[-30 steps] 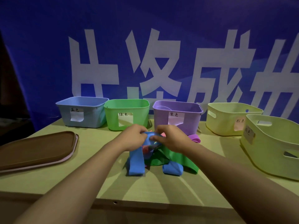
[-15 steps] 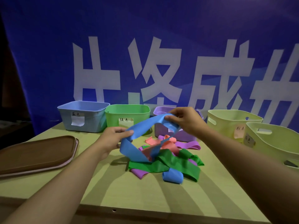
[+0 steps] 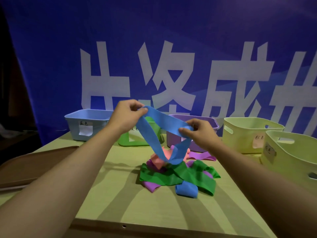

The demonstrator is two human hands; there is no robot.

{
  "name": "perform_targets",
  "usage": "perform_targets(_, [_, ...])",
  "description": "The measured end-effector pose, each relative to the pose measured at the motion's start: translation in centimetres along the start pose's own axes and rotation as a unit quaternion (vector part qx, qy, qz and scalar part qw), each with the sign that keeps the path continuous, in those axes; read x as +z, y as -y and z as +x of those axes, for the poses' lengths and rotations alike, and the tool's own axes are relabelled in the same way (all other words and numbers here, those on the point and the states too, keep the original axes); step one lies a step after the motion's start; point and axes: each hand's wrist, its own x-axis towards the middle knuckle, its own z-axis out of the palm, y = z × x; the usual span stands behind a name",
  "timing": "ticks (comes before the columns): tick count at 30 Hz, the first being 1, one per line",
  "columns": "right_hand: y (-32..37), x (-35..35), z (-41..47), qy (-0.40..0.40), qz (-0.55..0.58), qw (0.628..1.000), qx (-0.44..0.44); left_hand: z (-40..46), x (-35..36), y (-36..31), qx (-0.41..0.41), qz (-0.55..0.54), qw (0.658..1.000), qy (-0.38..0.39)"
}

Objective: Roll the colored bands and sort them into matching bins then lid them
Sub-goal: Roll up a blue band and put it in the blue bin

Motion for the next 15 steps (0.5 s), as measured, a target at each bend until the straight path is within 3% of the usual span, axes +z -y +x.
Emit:
perform_targets(4, [-0.6,1.2,0.5,-0.087,-0.008,0.996,0.015,1.1,-0.6,-3.2,0.034,0.15,0.987,0.044])
perform_targets(7, [-0.6,1.9,0.8,-0.099,-0.005,0.994,0.038,1.6,-0.9,-5.3,0.032,0.206,0.975,0.077])
perform_targets(12, [-0.2,3.0,0.6,-0.065,0.011,0.997,0.044,1.6,-1.1,-7.7,-0.022,0.017,0.994,0.105])
perform_targets(15, [0.3,3.3,0.0,-0.024,0.019,0.999,0.039,1.3,-0.9,-8.4,-0.03,-0.007,0.993,0.112])
